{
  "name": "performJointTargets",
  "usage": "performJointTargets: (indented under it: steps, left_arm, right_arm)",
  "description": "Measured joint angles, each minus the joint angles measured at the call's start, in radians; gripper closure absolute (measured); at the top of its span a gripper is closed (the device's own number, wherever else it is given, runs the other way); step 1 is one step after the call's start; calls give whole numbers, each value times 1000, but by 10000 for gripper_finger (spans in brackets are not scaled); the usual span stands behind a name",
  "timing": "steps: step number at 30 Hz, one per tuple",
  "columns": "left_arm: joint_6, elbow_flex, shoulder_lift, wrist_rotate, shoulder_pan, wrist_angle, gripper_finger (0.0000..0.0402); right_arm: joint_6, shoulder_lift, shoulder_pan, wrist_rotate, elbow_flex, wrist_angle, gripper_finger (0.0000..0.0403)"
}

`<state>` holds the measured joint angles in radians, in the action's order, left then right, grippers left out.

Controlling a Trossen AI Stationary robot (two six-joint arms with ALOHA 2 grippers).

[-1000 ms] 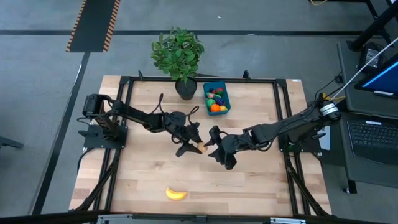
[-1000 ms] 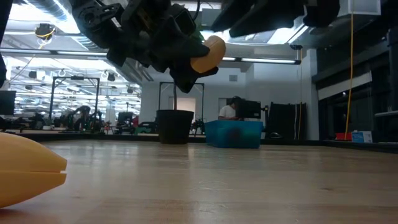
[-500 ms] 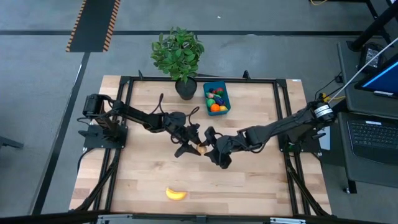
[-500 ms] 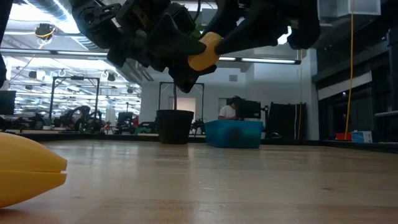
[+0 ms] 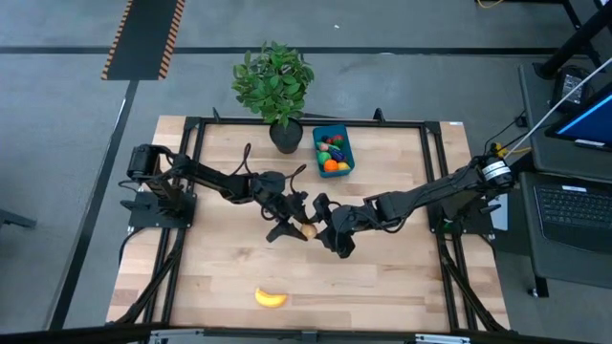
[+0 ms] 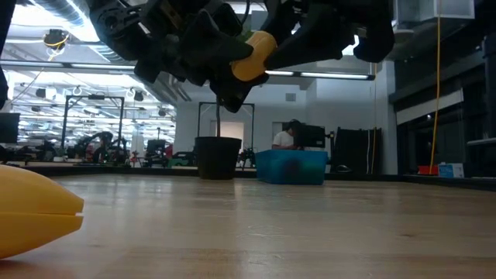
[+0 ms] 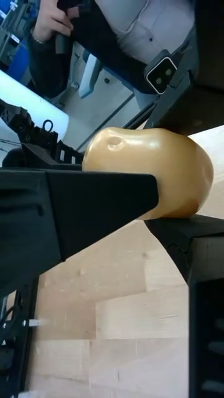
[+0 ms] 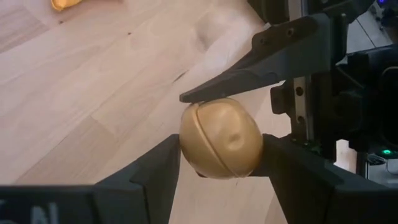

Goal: Pick and placing Produce into tupperware
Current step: Put the potato into the blue bin

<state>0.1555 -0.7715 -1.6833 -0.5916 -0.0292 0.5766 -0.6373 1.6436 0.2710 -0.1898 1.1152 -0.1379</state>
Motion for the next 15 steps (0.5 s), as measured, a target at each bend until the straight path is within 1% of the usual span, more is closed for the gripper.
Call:
performJointTargets:
  steps: [15]
  left_arm:
    - [-8, 0, 2, -7, 1, 20, 234]
  right_arm:
    - [0, 0, 0, 34, -2, 37, 175]
